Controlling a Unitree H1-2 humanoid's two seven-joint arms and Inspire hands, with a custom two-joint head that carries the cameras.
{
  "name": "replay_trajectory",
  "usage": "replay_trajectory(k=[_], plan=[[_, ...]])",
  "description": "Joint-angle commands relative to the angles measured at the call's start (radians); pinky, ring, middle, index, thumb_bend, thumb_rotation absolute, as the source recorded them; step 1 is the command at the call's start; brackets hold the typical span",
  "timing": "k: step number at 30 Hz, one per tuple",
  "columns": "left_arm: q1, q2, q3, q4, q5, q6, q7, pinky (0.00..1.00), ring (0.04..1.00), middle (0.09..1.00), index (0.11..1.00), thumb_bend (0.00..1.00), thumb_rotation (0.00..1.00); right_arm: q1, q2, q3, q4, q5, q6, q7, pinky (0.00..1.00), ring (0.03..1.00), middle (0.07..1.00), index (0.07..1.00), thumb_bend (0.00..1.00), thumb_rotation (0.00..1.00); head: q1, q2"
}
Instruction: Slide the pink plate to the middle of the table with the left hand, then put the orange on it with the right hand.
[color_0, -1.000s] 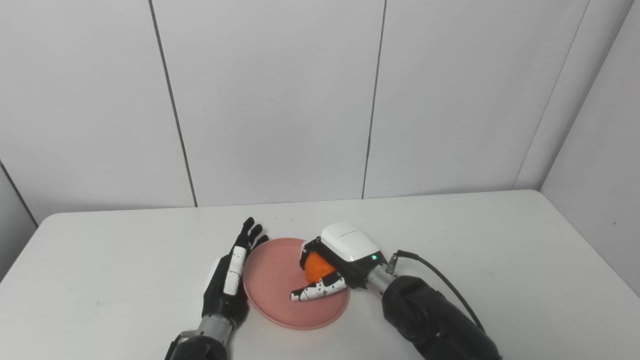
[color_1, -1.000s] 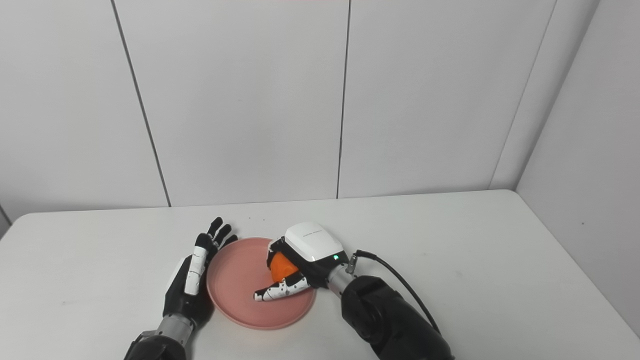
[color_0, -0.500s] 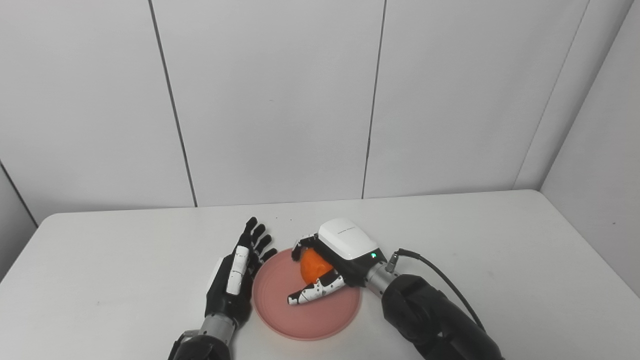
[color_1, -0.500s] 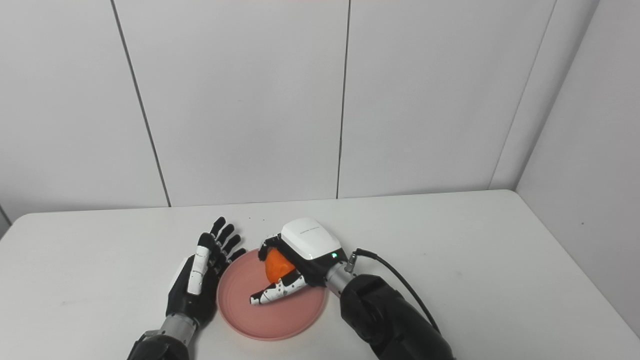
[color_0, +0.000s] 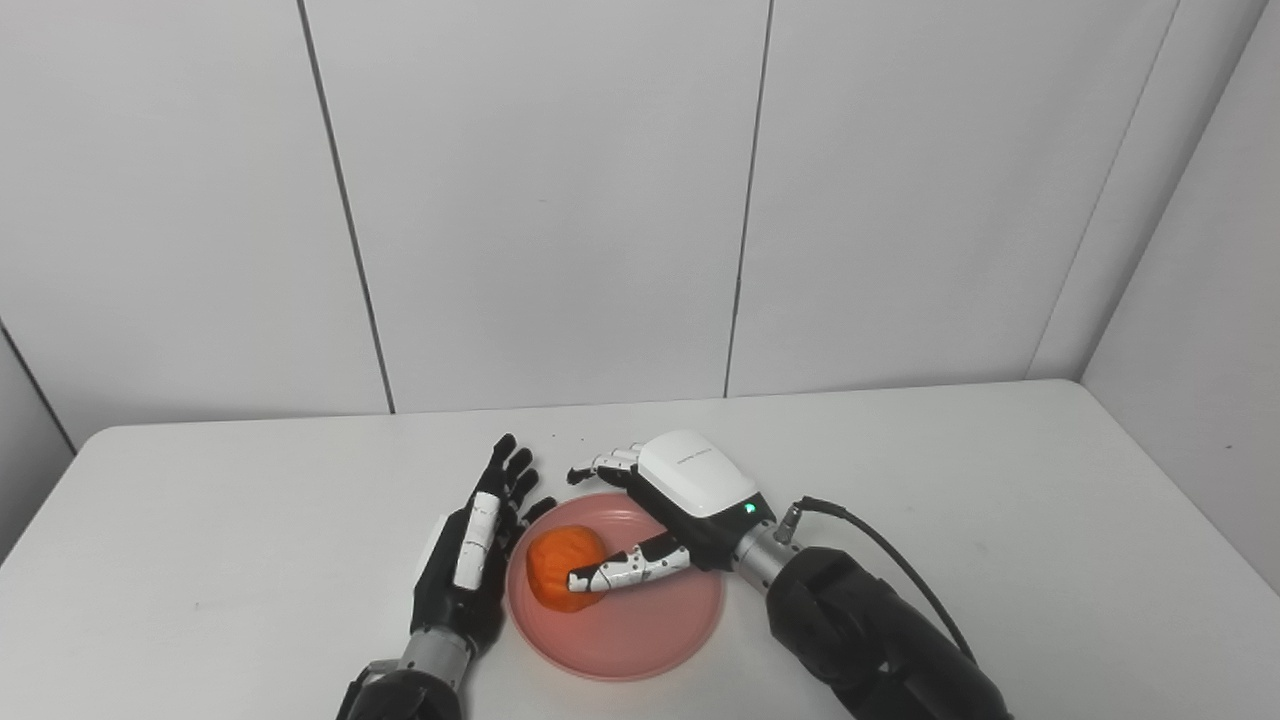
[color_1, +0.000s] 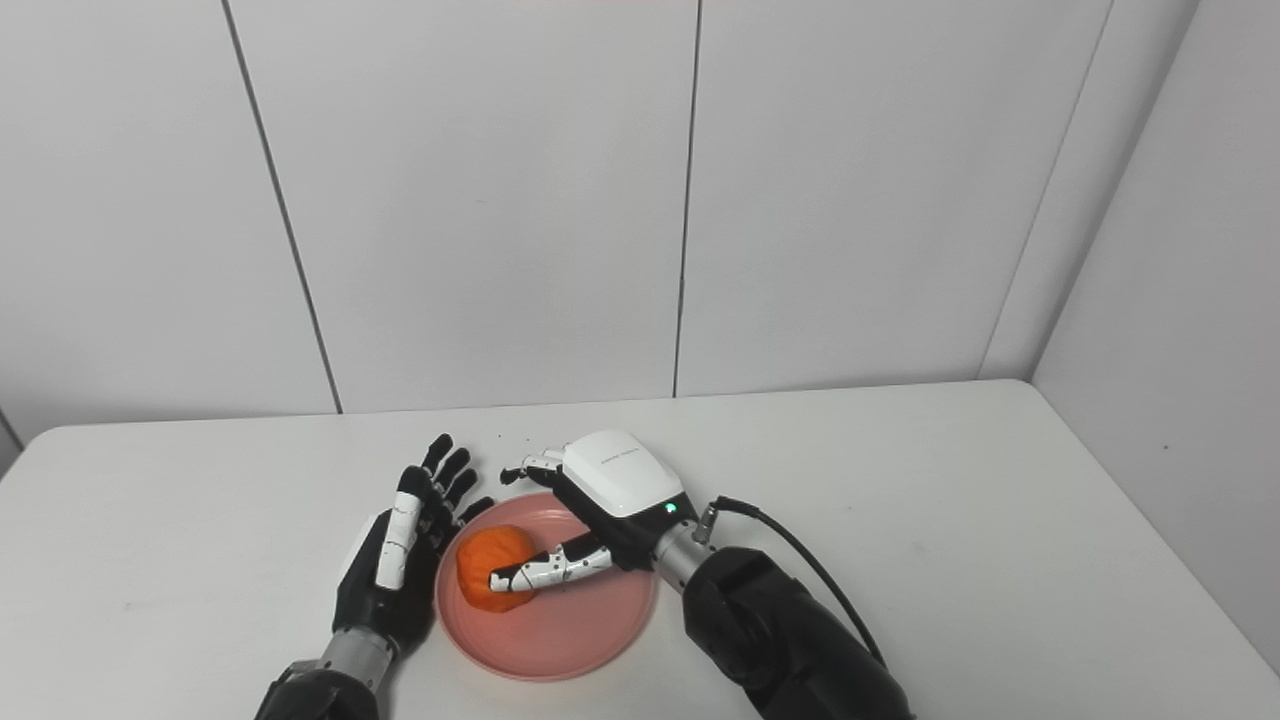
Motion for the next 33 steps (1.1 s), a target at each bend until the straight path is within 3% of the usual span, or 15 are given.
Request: replay_trajectory(k=[1, 11, 19, 22, 24, 28, 33], plan=[[0.015, -0.005, -0.008, 0.021, 0.004, 0.046, 0.001, 0.9, 1.0, 1.0, 1.0, 0.97, 0.81, -0.03, -0.008, -0.021, -0.026, 0.009, -0.035, -0.022, 0.79, 0.777, 0.791, 0.757, 0.99, 0.89, 0.002, 0.001], [0.007, -0.006, 0.008, 0.025, -0.002, 0.038, 0.016, 0.92, 0.978, 1.0, 1.0, 0.97, 0.82, -0.004, 0.028, -0.103, -0.007, 0.105, -0.079, -0.111, 0.82, 0.861, 0.857, 0.828, 0.86, 0.99, 0.003, 0.001], [-0.004, 0.001, 0.024, 0.023, 0.012, -0.013, 0.025, 0.9, 0.977, 1.0, 1.0, 0.99, 0.84, 0.037, 0.106, -0.233, 0.022, 0.35, -0.133, -0.138, 0.8, 0.885, 0.88, 0.893, 0.94, 1.0, 0.004, 0.0], [-0.009, 0.006, 0.03, 0.026, 0.025, -0.054, 0.036, 0.86, 0.968, 1.0, 1.0, 0.98, 0.85, 0.053, 0.14, -0.279, 0.039, 0.438, -0.176, -0.153, 0.81, 0.86, 0.875, 0.898, 0.91, 1.0, 0.011, 0.002], [-0.011, 0.011, 0.029, 0.031, 0.05, -0.1, 0.049, 0.87, 0.97, 1.0, 1.0, 0.99, 0.84, 0.06, 0.161, -0.311, 0.062, 0.496, -0.205, -0.156, 0.82, 0.876, 0.892, 0.919, 0.87, 1.0, 0.014, 0.002], [-0.013, 0.024, 0.022, 0.054, 0.121, -0.235, 0.092, 0.87, 0.982, 0.999, 1.0, 0.9, 0.87, 0.073, 0.194, -0.369, 0.106, 0.578, -0.244, -0.166, 0.83, 0.886, 0.891, 0.914, 0.8, 1.0, 0.022, 0.003], [-0.017, 0.05, -0.011, 0.116, 0.333, -0.459, 0.247, 0.99, 1.0, 0.995, 1.0, 0.81, 0.92, 0.081, 0.236, -0.442, 0.201, 0.697, -0.264, -0.174, 0.87, 0.888, 0.893, 0.905, 0.82, 1.0, 0.026, 0.009]])
